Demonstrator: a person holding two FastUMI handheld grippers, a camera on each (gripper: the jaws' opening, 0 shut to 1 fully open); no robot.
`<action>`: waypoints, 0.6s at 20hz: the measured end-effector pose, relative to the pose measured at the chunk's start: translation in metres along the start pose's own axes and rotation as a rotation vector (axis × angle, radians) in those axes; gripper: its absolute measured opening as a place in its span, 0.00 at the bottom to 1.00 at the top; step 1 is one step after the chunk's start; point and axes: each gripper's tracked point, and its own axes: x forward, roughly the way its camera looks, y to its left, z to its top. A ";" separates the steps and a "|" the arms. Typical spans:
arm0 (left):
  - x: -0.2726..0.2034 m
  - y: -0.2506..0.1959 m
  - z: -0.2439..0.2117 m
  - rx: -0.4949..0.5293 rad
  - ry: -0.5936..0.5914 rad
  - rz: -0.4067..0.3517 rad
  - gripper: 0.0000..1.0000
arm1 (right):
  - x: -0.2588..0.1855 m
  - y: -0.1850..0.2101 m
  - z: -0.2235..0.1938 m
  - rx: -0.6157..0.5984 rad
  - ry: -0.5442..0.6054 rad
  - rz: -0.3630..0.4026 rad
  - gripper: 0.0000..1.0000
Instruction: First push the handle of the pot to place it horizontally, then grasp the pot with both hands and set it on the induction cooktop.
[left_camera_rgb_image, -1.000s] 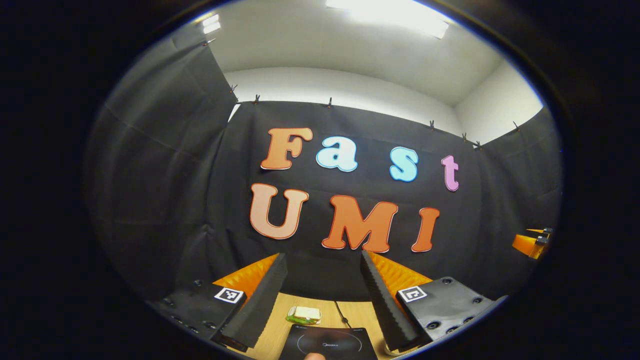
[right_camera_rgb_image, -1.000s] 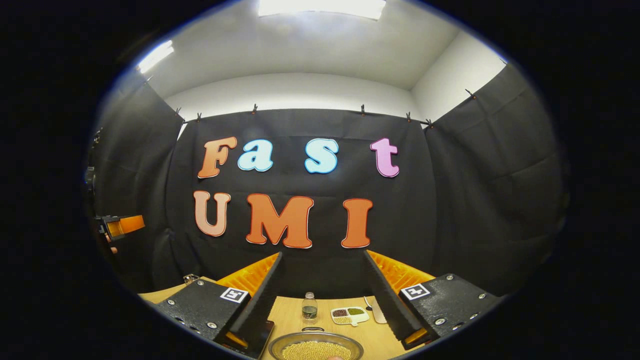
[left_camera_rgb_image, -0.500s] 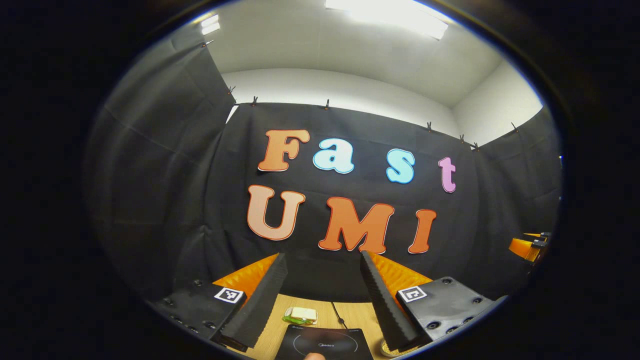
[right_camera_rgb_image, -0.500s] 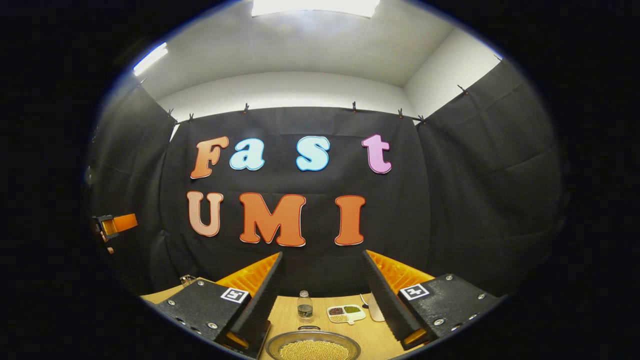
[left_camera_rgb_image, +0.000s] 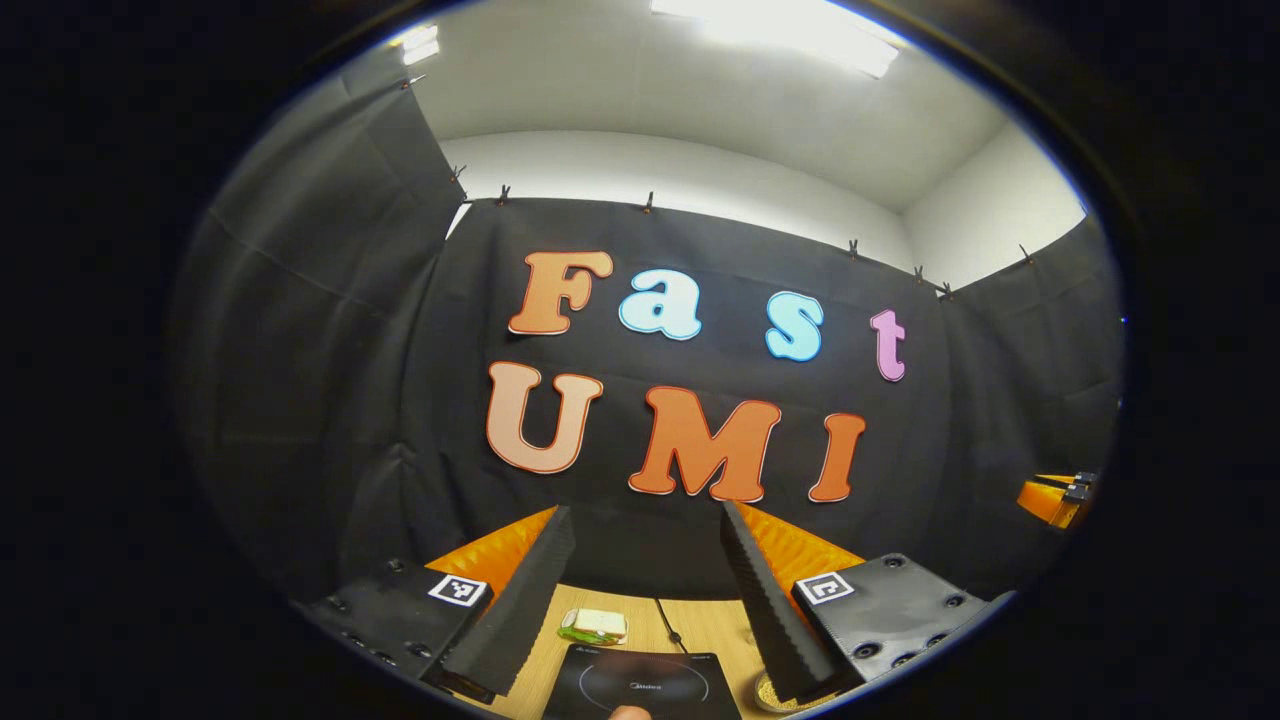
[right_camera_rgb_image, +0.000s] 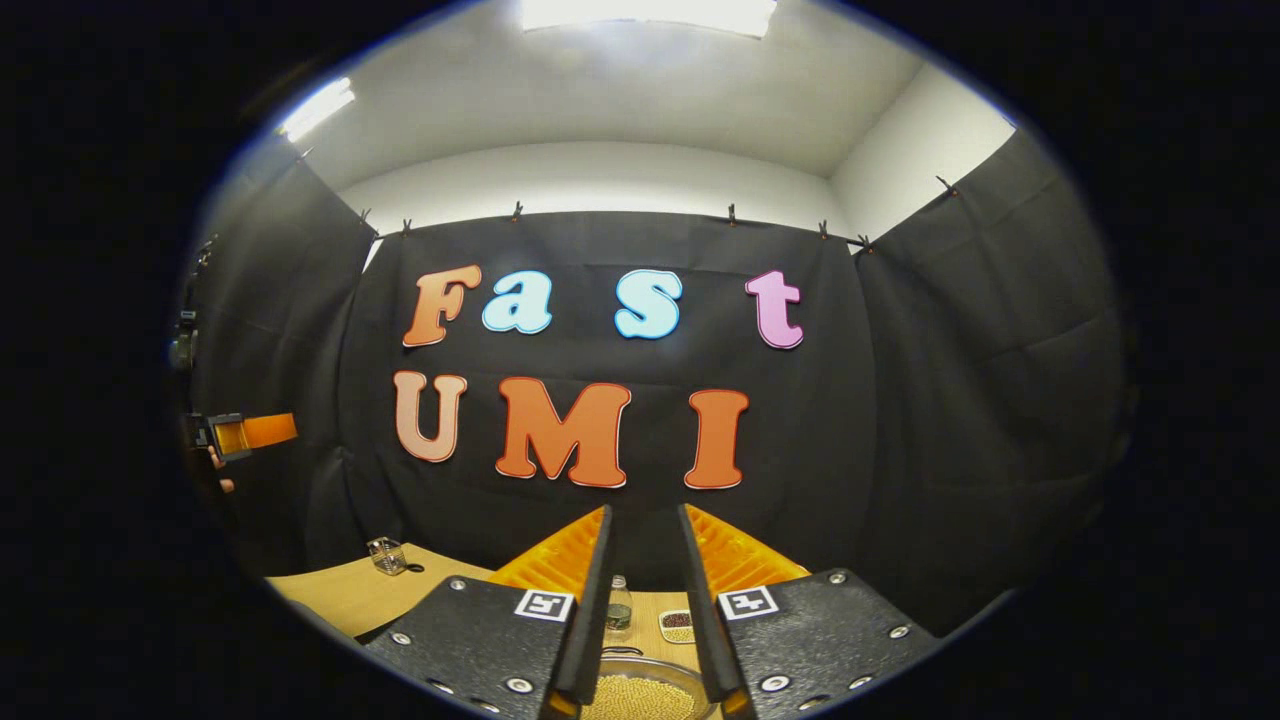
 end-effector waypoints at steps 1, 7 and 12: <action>0.001 0.002 -0.002 0.003 0.002 0.005 0.96 | 0.000 0.003 -0.004 -0.011 0.009 0.008 0.36; 0.000 0.005 -0.006 -0.001 0.012 0.008 0.96 | -0.004 0.015 -0.037 -0.016 0.065 0.036 0.16; -0.003 0.013 -0.009 0.014 0.014 0.027 0.96 | -0.014 0.021 -0.068 0.015 0.106 0.044 0.02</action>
